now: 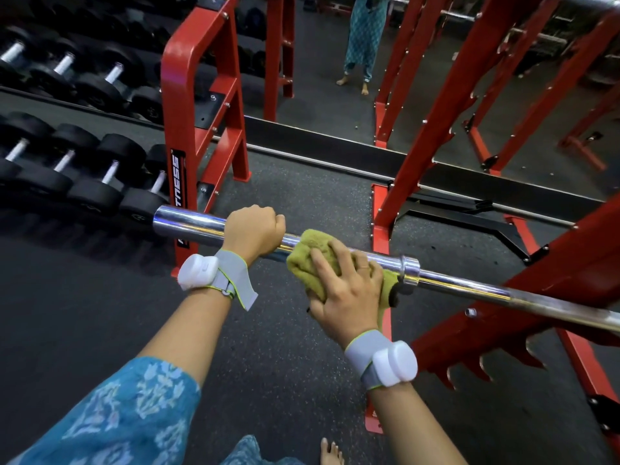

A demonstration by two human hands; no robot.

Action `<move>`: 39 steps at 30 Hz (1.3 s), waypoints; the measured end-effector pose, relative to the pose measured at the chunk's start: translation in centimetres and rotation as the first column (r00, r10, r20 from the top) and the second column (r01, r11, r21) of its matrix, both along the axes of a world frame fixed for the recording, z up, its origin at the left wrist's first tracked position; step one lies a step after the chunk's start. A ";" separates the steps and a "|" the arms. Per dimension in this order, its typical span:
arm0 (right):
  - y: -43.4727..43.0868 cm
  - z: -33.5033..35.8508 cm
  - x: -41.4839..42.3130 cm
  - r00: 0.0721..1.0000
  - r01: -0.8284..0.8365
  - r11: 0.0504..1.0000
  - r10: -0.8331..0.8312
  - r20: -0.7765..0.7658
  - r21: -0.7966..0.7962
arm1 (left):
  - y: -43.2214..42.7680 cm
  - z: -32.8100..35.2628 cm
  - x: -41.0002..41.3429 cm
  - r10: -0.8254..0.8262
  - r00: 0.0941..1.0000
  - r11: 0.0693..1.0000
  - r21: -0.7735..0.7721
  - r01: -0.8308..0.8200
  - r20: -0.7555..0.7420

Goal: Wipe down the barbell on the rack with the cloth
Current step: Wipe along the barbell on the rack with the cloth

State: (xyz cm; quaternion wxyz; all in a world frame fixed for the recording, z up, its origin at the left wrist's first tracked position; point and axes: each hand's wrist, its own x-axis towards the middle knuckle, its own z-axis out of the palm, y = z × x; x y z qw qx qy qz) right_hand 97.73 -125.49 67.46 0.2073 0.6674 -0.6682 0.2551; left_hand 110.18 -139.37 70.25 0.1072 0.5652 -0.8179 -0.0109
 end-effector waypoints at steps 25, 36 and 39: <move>-2.2 3.1 -0.3 0.949 0.240 0.969 -0.246 0.195 0.052 | 0.7 0.8 -1.9 -0.069 0.995 0.996 0.068 0.065 0.065; 0.0 1.4 -1.5 0.948 0.268 0.963 -0.261 0.184 -0.013 | 0.6 0.6 -1.9 -0.067 0.994 0.995 0.083 0.060 0.084; -1.6 3.1 -0.5 0.920 0.296 0.954 -0.297 0.255 0.044 | 0.5 0.4 -2.0 -0.056 0.995 0.996 0.080 0.049 0.080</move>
